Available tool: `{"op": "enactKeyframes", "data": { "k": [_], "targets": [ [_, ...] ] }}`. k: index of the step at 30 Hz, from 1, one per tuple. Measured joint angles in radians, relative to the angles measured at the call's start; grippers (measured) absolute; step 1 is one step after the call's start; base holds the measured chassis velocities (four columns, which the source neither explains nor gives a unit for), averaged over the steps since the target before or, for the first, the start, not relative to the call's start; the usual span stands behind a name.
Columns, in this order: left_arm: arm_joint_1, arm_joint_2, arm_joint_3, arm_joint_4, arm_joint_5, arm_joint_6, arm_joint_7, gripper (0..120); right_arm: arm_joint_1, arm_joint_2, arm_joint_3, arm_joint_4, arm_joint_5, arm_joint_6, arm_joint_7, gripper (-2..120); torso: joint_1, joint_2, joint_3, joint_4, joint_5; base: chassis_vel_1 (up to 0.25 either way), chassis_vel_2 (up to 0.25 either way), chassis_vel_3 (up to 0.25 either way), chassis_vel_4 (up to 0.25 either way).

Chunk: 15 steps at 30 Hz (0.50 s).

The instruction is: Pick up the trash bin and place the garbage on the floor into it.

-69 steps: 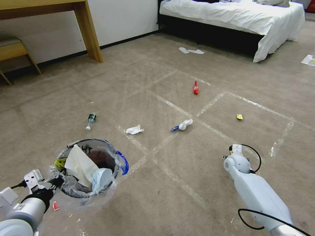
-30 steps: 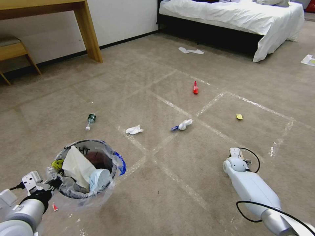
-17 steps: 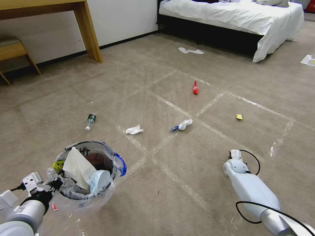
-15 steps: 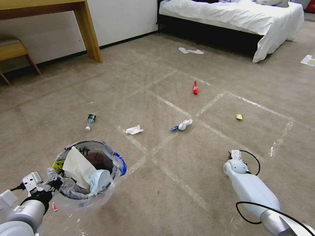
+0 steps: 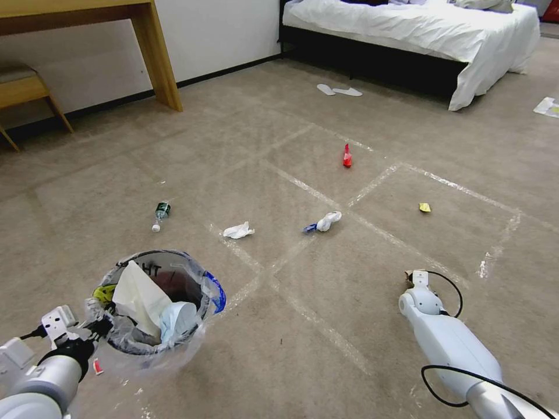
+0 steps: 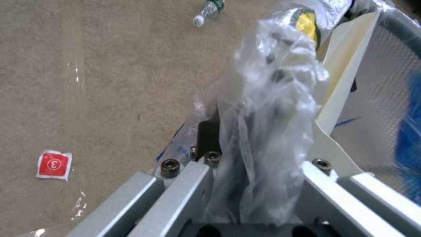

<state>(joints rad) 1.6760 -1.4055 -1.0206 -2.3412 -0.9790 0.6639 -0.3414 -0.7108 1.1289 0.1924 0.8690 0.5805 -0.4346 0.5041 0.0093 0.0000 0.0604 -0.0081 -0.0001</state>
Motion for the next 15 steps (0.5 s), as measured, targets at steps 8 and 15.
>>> {"op": "enactKeyframes", "data": {
  "k": [8,15],
  "targets": [
    [0.000,0.007,0.000,-0.001,0.002,0.003,0.000,1,-0.071,-0.047,0.047,0.161,0.085,0.038,-0.007,0,0.000,0.000,0.000,-0.0001,0.0003,0.000,0.000,0.000,0.000],
    [-0.008,0.012,0.003,-0.002,-0.005,0.007,-0.004,1,-0.197,-0.121,0.130,0.562,0.256,0.195,-0.077,0,0.000,0.000,0.000,-0.0001,-0.0004,0.000,0.000,0.000,0.000]
  ]
}}
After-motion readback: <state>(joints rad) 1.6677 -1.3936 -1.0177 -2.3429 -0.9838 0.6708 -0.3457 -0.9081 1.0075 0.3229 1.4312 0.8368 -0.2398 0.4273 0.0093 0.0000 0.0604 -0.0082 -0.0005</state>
